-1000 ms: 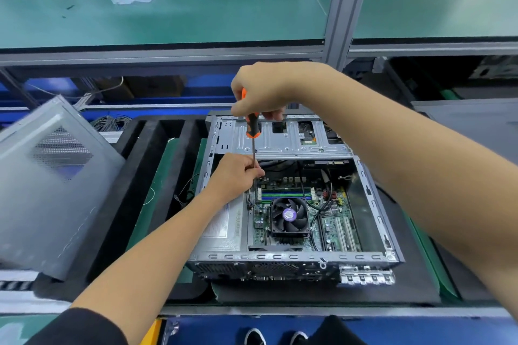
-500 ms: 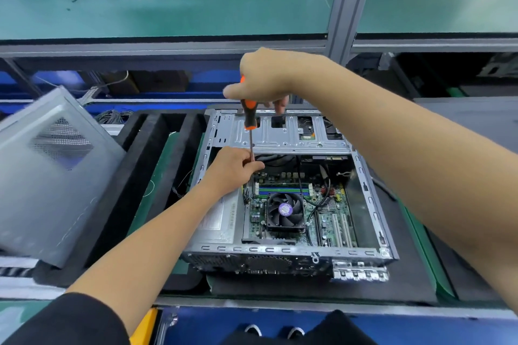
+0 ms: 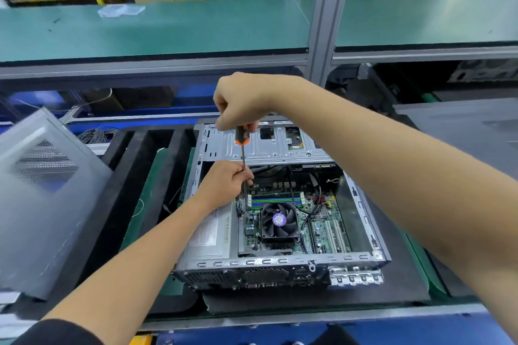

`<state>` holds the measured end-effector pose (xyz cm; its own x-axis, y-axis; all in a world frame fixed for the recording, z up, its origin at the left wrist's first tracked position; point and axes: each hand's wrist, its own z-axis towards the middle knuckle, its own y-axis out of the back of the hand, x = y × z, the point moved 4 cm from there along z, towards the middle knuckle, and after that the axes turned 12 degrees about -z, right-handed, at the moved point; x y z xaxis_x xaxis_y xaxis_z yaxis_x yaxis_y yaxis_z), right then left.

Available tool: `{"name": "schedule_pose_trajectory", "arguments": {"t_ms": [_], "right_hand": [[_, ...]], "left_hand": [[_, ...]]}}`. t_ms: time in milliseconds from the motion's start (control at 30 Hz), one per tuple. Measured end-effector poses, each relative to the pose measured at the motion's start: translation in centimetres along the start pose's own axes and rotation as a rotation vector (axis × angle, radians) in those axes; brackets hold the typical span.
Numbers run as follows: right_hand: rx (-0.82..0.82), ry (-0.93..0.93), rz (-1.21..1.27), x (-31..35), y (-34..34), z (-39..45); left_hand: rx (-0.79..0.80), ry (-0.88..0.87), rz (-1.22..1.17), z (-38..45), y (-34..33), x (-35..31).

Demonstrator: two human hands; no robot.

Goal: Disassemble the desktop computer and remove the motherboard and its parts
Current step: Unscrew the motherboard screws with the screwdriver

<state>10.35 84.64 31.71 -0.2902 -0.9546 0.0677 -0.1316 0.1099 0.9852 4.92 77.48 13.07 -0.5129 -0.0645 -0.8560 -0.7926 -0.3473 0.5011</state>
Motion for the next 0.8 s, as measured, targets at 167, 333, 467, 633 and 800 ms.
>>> {"name": "schedule_pose_trajectory", "arguments": {"t_ms": [167, 333, 467, 633, 800], "right_hand": [[-0.095, -0.060, -0.084, -0.27, 0.30, -0.38], [-0.079, -0.103, -0.161, -0.28, 0.73, -0.65], [-0.045, -0.075, -0.043, -0.29, 0.64, -0.65], [0.072, 0.023, -0.134, -0.26, 0.64, -0.84], [0.120, 0.121, -0.208, 0.08, 0.47, -0.81]], "left_hand": [[-0.019, 0.010, 0.012, -0.02, 0.16, 0.12], [-0.029, 0.059, 0.015, -0.13, 0.32, 0.24], [-0.044, 0.057, 0.034, -0.20, 0.48, 0.09], [-0.088, 0.043, 0.033, -0.14, 0.79, 0.09], [0.012, 0.068, -0.090, -0.37, 0.22, -0.33]]}}
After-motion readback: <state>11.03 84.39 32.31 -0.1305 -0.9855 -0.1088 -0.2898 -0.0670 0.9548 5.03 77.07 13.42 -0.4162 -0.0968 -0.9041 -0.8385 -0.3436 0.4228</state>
